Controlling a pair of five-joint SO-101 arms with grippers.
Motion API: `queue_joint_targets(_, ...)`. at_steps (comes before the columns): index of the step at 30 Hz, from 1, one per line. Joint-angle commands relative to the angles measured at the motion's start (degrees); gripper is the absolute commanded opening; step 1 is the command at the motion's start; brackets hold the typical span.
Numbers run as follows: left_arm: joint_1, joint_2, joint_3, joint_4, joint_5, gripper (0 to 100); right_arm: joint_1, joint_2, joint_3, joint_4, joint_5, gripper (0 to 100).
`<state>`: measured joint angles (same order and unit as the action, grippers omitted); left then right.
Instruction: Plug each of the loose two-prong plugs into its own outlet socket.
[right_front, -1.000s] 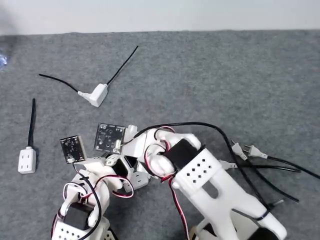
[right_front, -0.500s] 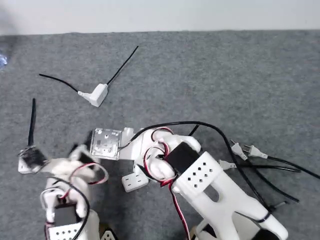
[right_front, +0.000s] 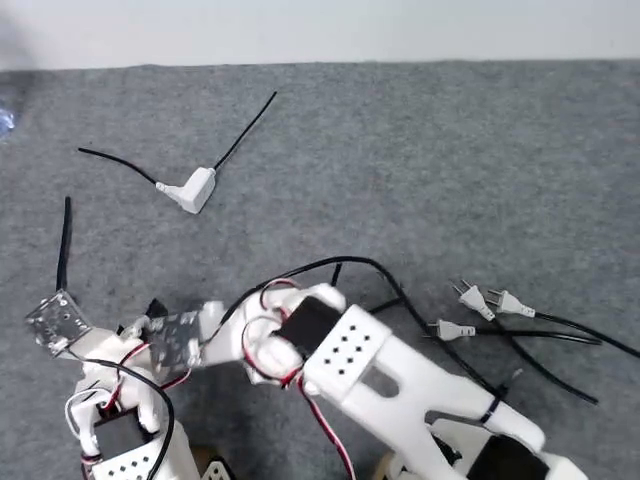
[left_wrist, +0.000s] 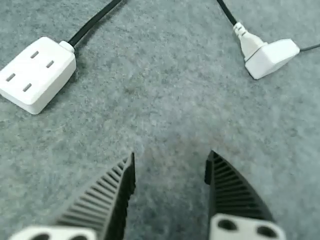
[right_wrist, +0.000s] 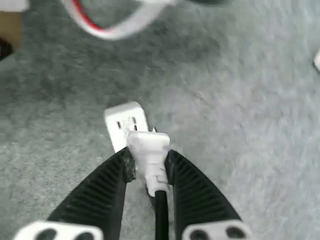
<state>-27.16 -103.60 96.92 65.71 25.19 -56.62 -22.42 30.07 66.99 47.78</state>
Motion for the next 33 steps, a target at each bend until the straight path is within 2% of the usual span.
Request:
queue_joint_targets(1, -0.44, -0.7, -0.48, 0.44, -1.14, 22, -1.19, 0.04, -1.41, 2.86, 2.81, 0.9)
queue_joint_targets(10, -0.44, -0.7, -0.48, 0.62, -1.14, 22, -1.45, 2.42, -1.41, 4.97, 7.47, 0.9)
queue_joint_targets(17, -0.44, -0.7, -0.48, 0.88, -1.14, 22, -1.54, 7.78, -1.49, -2.07, 7.56, 0.9)
queue_joint_targets(21, -0.18, -0.7, -0.48, 2.02, -1.14, 22, -1.45, 9.71, -1.49, -2.68, 9.67, 0.9)
queue_joint_targets(33, -0.18, -0.7, -0.48, 2.11, -1.14, 22, -1.45, 13.05, -1.49, -4.35, 9.93, 0.9)
